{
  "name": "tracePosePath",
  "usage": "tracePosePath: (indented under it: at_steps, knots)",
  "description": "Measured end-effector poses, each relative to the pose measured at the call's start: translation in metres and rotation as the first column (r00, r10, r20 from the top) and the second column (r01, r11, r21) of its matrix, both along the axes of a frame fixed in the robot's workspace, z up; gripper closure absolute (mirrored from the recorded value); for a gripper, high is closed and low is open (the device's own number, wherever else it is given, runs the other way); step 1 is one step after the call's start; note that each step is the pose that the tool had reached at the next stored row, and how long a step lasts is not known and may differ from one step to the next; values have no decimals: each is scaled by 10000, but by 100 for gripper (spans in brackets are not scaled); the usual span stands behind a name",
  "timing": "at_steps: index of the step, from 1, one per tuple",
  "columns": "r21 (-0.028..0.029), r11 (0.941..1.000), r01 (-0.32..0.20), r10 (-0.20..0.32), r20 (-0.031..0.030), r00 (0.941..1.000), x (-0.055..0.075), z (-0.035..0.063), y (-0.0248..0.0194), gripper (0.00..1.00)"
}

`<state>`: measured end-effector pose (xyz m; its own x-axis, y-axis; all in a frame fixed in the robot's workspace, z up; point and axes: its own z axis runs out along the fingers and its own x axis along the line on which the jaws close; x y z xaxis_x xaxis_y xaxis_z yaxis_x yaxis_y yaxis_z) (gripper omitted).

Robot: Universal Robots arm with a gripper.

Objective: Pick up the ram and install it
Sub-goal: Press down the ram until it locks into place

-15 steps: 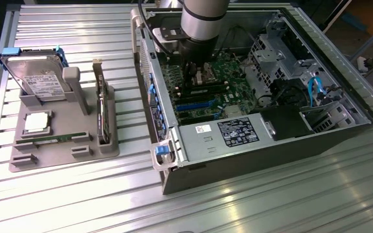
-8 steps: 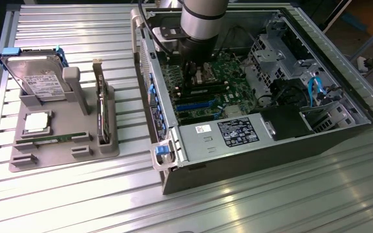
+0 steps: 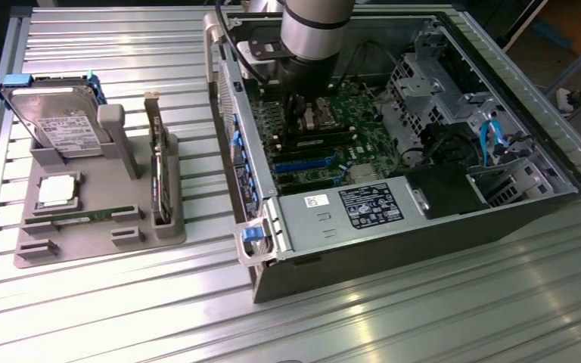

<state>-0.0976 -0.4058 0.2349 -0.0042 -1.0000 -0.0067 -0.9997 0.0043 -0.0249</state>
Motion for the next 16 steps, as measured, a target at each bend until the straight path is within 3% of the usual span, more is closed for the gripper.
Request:
tracePosePath:
  at_steps: [16]
  knots:
    - [2, 10000, 0, 0, 6, 10000, 0, -41, 0, 89]
